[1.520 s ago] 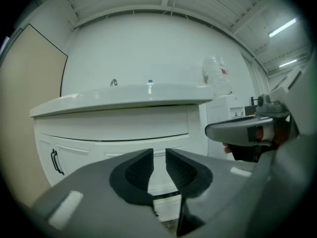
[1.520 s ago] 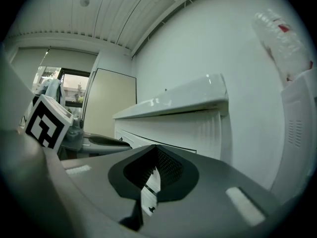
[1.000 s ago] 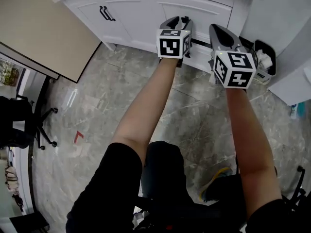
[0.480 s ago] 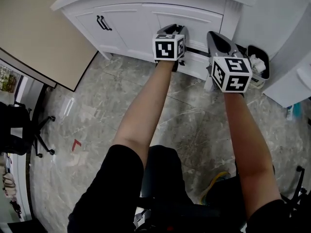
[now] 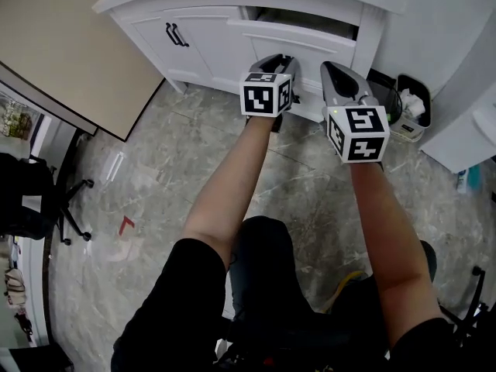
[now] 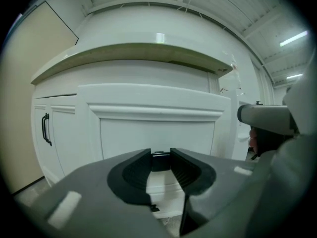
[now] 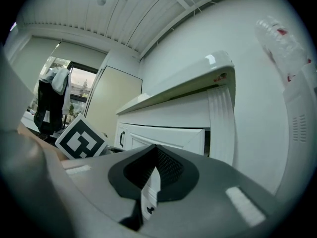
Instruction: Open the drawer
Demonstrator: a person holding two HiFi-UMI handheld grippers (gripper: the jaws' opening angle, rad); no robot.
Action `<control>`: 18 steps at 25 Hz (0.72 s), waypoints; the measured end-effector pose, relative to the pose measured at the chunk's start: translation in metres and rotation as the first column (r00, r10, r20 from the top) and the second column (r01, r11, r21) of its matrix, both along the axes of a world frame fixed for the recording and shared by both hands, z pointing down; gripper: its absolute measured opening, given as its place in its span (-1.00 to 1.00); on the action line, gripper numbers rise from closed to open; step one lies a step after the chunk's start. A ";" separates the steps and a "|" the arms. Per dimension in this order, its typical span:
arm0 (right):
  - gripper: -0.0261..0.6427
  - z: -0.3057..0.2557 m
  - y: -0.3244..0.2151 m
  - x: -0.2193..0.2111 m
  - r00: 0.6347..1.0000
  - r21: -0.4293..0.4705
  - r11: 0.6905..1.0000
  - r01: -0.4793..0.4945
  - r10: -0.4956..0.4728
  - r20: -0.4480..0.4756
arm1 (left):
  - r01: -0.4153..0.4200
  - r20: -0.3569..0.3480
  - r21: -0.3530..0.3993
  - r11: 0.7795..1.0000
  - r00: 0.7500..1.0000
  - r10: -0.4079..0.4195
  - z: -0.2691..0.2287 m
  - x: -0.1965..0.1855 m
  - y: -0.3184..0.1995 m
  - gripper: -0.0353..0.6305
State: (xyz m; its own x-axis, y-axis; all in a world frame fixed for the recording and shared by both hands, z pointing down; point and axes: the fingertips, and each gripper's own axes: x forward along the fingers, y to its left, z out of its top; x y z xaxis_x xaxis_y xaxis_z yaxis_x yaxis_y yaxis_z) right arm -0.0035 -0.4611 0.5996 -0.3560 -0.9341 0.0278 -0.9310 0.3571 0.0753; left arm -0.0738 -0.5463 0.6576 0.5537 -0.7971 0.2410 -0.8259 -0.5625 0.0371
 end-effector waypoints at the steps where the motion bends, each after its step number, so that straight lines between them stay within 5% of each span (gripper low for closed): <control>1: -0.86 -0.002 0.004 -0.002 1.000 0.000 1.000 0.006 -0.006 0.002 | 0.001 0.003 -0.003 1.000 1.000 -0.001 0.000 -0.003 0.007 -0.49; 18: -0.86 0.003 0.049 -0.038 0.996 -0.034 0.998 0.050 -0.047 0.070 | -0.026 -0.007 -0.031 0.999 1.000 0.026 -0.001 -0.031 0.076 -0.51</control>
